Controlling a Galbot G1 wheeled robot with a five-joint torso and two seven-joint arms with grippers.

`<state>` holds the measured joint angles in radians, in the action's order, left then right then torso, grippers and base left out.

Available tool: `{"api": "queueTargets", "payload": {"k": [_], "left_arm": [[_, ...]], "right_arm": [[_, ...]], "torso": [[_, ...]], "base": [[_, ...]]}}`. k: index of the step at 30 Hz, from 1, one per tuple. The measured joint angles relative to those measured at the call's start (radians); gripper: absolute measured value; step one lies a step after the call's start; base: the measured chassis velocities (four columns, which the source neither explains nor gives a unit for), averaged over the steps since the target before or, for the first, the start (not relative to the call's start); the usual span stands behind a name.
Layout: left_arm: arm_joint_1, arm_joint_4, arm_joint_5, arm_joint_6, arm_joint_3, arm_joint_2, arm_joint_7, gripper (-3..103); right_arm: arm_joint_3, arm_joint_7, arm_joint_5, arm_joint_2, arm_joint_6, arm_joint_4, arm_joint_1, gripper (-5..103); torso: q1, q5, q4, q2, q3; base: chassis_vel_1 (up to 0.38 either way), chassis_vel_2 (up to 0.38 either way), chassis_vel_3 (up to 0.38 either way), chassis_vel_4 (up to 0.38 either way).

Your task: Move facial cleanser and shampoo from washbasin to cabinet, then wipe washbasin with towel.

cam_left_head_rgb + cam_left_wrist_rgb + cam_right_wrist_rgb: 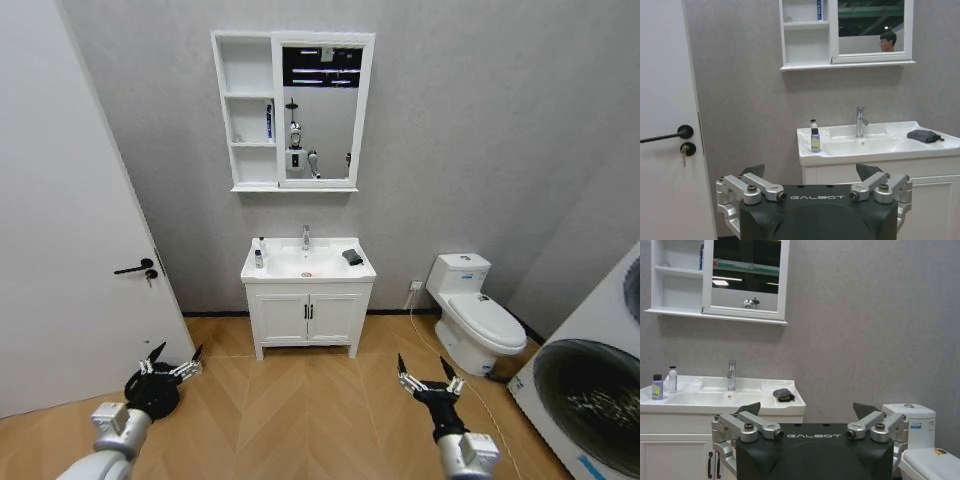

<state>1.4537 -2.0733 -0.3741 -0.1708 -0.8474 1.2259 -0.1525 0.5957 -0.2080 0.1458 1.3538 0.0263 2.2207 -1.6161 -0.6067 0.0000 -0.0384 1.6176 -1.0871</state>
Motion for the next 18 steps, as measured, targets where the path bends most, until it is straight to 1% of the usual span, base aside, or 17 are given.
{"api": "queueTargets", "payload": {"k": [8, 11, 12, 13, 16, 17, 18], "left_arm": [[0.002, -0.015, -0.001, -0.006, 0.002, 0.014, -0.002, 100], [0.004, -0.016, -0.001, -0.006, 0.002, 0.016, -0.003, 100], [0.005, -0.017, -0.001, -0.006, 0.002, 0.016, -0.003, 102], [0.005, -0.018, -0.001, -0.006, 0.002, 0.019, -0.003, 97], [0.006, -0.019, 0.0, -0.006, 0.002, 0.021, -0.003, 98], [0.007, -0.021, 0.0, -0.006, 0.003, 0.022, -0.003, 100], [0.007, -0.021, 0.0, -0.006, 0.003, 0.022, -0.003, 100]], "right_arm": [[-0.013, 0.001, -0.009, 0.006, -0.005, -0.008, 0.001, 100], [-0.015, 0.002, -0.009, 0.01, -0.017, -0.011, -0.003, 100], [-0.015, 0.003, -0.009, 0.011, -0.02, -0.011, -0.005, 100], [-0.017, 0.006, -0.009, 0.013, -0.027, -0.013, -0.014, 100], [-0.019, 0.008, -0.006, 0.014, -0.032, -0.014, -0.021, 100], [-0.024, 0.009, 0.014, 0.016, -0.034, -0.015, -0.024, 100], [-0.024, 0.009, 0.014, 0.016, -0.034, -0.015, -0.024, 100]], "torso": [[0.0, 0.0, 0.0, 0.0, 0.0], [0.0, 0.0, 0.0, 0.0, 0.0], [0.0, 0.0, 0.0, 0.0, 0.0], [0.0, 0.0, 0.0, 0.0, 0.0], [0.0, 0.0, -0.0001, 0.0, 0.0], [0.0, 0.0, 0.0, 0.0, 0.0], [0.0, 0.0, 0.0, 0.0, 0.0]], "base": [[0.0, 0.0, 0.0, 0.0], [0.0, 0.0, 0.0, 0.0], [0.0, 0.0, 0.0, 0.0], [0.0, 0.0, 0.0, 0.0], [0.0, 0.0, 0.0, 0.0], [0.0, 0.0, 0.0, 0.0], [0.0, 0.0, 0.0, 0.0]]}}
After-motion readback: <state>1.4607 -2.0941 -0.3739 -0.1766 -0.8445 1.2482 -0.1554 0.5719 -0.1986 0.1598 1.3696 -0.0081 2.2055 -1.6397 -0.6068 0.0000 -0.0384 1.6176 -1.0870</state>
